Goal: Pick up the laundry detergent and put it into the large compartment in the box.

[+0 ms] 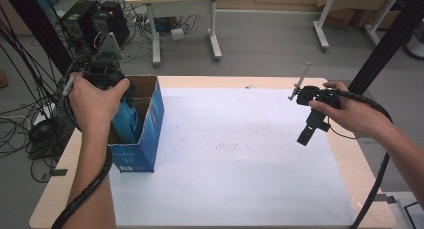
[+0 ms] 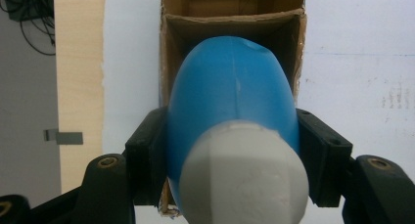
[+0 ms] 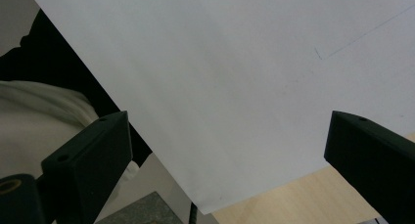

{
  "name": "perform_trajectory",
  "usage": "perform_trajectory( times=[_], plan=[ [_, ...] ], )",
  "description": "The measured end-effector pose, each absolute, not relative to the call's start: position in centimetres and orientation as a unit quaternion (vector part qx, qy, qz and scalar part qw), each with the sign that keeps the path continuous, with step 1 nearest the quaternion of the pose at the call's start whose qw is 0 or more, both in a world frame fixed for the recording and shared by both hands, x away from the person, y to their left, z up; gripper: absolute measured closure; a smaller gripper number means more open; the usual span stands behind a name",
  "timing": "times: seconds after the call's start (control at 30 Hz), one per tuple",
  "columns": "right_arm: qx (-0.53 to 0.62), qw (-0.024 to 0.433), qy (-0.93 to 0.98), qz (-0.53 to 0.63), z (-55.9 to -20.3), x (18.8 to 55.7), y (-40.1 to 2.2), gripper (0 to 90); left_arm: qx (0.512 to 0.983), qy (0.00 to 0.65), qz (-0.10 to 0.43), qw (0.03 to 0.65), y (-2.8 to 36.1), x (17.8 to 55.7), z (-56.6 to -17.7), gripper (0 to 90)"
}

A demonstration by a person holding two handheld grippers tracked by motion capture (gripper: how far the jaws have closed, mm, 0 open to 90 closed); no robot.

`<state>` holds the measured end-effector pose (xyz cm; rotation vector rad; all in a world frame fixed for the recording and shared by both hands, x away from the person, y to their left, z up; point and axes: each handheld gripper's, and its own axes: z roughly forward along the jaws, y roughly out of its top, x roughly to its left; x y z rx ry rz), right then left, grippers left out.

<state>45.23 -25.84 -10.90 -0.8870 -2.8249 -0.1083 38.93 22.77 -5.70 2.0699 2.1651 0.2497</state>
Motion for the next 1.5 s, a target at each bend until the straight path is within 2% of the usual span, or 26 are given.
perform_trajectory(
  times=[1.5],
  plan=[
    [-0.296,0.095,-0.95,-0.033,-11.5,45.2,-25.5,3.6,0.689,0.719,0.07,0.059,22.7,39.3,-12.0,38.1]
  ],
)
